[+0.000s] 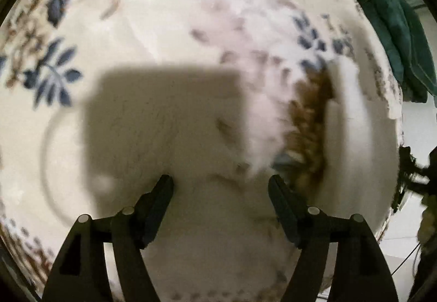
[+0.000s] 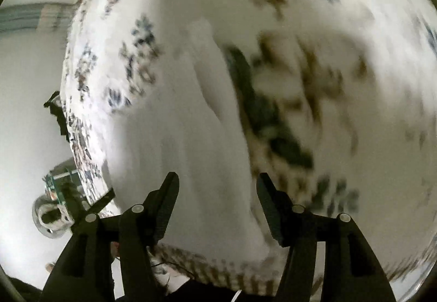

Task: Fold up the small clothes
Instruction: 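Open both grippers and release the folded hem onto the sweater, then grasp the folded sweater edge with both grippers side by side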

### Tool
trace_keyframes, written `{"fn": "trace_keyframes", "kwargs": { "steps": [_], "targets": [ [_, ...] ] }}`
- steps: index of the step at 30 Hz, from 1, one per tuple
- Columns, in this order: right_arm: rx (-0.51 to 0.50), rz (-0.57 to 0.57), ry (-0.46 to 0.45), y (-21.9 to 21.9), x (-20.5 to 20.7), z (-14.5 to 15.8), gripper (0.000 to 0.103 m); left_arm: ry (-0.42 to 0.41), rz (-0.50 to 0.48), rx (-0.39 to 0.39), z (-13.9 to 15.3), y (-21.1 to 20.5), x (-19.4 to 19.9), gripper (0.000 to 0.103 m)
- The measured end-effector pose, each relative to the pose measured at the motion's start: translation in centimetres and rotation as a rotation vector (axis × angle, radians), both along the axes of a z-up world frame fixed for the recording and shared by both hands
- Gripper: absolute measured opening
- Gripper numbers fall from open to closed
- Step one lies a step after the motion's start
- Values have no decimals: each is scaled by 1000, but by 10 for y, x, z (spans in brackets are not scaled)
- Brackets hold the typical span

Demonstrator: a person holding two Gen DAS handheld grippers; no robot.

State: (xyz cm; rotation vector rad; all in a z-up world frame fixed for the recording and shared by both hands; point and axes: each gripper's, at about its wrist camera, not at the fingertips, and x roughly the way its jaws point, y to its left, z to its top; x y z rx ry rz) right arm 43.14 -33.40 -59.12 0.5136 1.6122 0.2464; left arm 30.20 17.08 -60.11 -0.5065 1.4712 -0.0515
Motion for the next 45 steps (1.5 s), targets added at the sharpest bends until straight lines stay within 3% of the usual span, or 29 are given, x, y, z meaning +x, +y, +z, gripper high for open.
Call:
{"fn": "trace_keyframes", "kwargs": {
  "steps": [2,3,5,6,7,11,12,14,18,20,22,23,24,25,26,30,32,35,38,41,45],
  "targets": [
    [-4,38,-31,16,21,-1,61,2,9,-2,-9,-6,6,86],
    [-5,58,-33,27,30,1,61,-13,20,-31,-10,-9,9,103],
    [10,93,-25,40,52,-11,61,-10,31,-8,-15,-15,14,103],
    [17,99,-30,52,57,-15,47,-5,28,22,-17,-20,16,103],
    [12,100,-40,60,59,-16,6,-2,21,49,-18,-25,16,103],
    [-58,-19,-160,53,71,2,4,49,-38,153,-16,-44,20,103],
    [-55,-54,-153,46,76,-1,4,68,-36,154,-12,-46,23,103],
    [-33,-84,-124,37,82,-7,4,49,7,114,3,-45,29,103],
    [-43,-23,-114,48,82,-11,5,-83,85,-44,44,-50,50,103],
    [-14,-10,-93,49,79,-14,5,-122,68,-112,49,-69,74,103],
    [-6,-23,-78,48,75,-18,6,-136,12,-117,39,-93,106,103],
    [8,-28,-51,47,74,-23,6,-131,-14,-111,32,-101,119,101],
    [14,-33,-26,48,74,-30,7,-118,-45,-102,19,-110,141,81],
    [24,-45,7,46,73,-36,7,-102,-85,-93,10,-120,151,31],
    [45,-51,25,46,73,-41,7,-88,-130,-97,2,-129,157,10],
    [96,-72,32,43,70,-48,7,-164,-166,-92,16,-139,167,8],
    [103,-126,-32,36,71,-37,5,-201,-133,-118,31,-131,163,8],
    [30,-197,-131,22,84,-18,4,-224,-73,-153,39,-112,162,8],
    [-4,-200,-106,22,99,-34,4,-187,-29,-187,14,-107,177,8],
    [-50,-153,-53,29,106,-57,4,-120,-43,-189,-14,-105,181,8],
    [-19,-126,-13,28,107,-68,5,-84,-33,-255,-18,-99,175,14]
  ]
}}
